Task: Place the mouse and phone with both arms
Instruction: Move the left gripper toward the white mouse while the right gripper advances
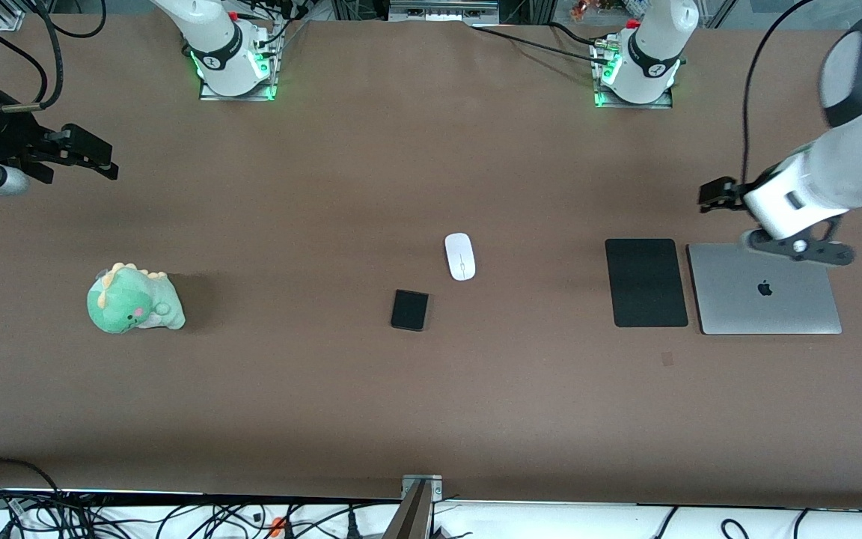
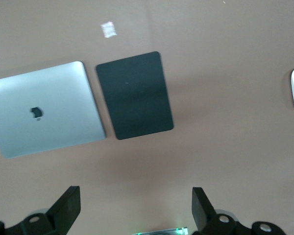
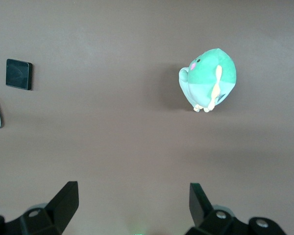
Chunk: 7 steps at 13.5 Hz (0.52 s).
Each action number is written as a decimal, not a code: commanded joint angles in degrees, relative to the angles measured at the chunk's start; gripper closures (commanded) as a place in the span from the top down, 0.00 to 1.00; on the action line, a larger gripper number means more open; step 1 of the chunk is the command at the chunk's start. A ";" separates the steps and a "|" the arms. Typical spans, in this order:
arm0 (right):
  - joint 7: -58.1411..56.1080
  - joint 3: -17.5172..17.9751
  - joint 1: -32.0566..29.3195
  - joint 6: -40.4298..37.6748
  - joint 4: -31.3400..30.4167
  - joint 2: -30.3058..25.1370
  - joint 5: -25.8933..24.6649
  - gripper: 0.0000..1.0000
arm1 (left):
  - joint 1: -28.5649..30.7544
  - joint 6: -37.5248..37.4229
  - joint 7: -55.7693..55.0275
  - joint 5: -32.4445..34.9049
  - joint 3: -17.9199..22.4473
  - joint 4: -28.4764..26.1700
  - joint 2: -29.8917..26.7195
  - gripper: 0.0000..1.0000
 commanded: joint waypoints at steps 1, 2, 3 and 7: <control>-0.27 1.75 0.45 0.94 -1.70 0.75 1.83 1.00 | -4.21 5.81 -4.76 -1.99 0.03 2.10 6.59 1.00; -0.10 2.11 0.89 3.05 -1.98 2.32 2.80 1.00 | -5.45 10.29 -8.00 -3.40 0.03 2.10 8.88 1.00; -0.01 2.11 2.11 4.46 -1.89 3.99 2.89 1.00 | -7.73 13.72 -8.73 -3.41 0.03 2.01 11.25 1.00; -0.80 2.03 2.92 6.58 -1.80 5.59 2.81 1.00 | -15.20 27.00 -17.76 -3.68 0.03 1.92 18.90 1.00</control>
